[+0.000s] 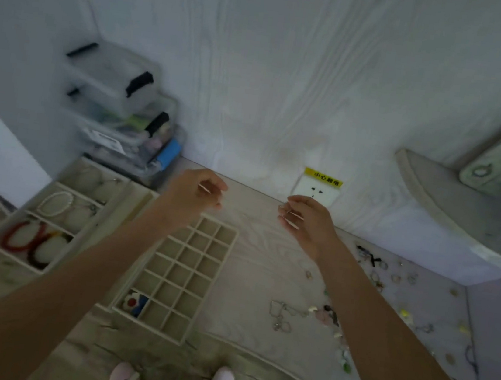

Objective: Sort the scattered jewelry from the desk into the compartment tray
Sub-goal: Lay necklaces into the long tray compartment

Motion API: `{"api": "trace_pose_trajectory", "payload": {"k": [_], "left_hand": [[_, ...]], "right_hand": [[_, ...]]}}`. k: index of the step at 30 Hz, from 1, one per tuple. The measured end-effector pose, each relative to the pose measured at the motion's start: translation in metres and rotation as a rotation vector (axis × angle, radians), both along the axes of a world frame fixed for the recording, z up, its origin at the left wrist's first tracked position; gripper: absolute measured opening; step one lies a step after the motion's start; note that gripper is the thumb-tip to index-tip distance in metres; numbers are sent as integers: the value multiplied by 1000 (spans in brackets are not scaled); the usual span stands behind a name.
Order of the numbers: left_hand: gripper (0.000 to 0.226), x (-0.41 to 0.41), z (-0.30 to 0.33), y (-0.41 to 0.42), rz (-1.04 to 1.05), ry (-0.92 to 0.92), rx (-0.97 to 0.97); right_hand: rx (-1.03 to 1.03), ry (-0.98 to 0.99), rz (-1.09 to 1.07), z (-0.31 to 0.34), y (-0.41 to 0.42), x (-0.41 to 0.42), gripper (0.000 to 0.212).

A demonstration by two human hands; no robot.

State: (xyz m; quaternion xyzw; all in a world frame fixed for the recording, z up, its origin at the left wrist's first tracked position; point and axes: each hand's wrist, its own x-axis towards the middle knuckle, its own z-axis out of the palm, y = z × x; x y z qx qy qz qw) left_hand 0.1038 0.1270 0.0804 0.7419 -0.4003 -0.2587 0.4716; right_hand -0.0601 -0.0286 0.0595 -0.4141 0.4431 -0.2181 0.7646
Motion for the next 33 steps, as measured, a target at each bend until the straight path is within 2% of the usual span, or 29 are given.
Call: {"api": "trace_pose_trajectory", "payload": {"k": [6, 9, 12, 15, 19, 24, 27, 33], "left_hand": [[30, 39, 18, 37, 168, -76, -47], [25, 57, 22, 51, 249, -24, -79], [23, 72, 25, 69, 262, 70, -100], [22, 77, 27, 80, 262, 137, -74], [9, 101, 23, 115, 255, -65, 49], [9, 130, 14, 156, 249, -174, 192], [6, 141, 11, 177, 225, -193, 231], [7, 155, 0, 201, 167, -132, 225]], "right_hand": [[-107, 0, 71, 10, 25, 14, 23], [-152, 9, 96, 8, 37, 24, 22], [-227, 50, 115, 4, 55, 43, 13], [-308, 122, 141, 2, 65, 55, 14], [-438, 198, 259, 0, 92, 88, 15], [-516, 167, 414, -4, 120, 137, 19], [-568, 222, 440, -8, 136, 164, 9], [-755, 380, 515, -16, 158, 208, 12]]}}
